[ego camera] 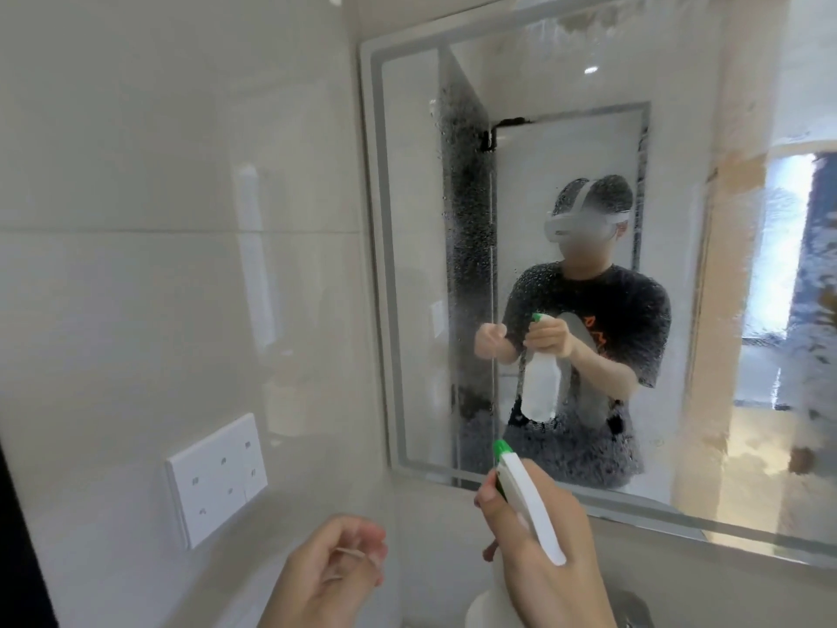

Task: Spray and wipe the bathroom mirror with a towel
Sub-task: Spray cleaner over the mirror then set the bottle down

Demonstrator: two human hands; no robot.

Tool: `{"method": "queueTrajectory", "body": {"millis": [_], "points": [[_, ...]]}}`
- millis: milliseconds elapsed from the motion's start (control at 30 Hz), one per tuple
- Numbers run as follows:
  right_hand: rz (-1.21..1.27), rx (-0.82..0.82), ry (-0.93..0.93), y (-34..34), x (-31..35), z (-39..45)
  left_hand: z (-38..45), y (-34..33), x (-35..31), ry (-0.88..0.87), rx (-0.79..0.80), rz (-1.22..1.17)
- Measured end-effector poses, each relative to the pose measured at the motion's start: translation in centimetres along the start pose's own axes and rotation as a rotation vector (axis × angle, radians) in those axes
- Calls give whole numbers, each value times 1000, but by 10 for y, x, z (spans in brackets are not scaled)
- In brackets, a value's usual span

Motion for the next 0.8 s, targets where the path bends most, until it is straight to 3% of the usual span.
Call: {"method": "queueTrajectory", "body": {"millis": [200, 500, 800], "points": [[43, 29, 128, 6, 29, 23, 9, -9, -39, -117, 40, -23], [79, -4, 147, 21, 53, 49, 32, -26, -97, -251, 42, -18], [-24, -49, 236, 55, 84, 73, 54, -44, -138, -319, 47, -68]]}}
Point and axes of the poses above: each hand's wrist, its own z-axis towards the middle knuckle, its own y-axis out of the back of the hand, x = y × z, the point moved 9 cm from there along z, towards the middle knuckle, and after that the axes turned 9 degrees about -x, right-handed, at the moved point
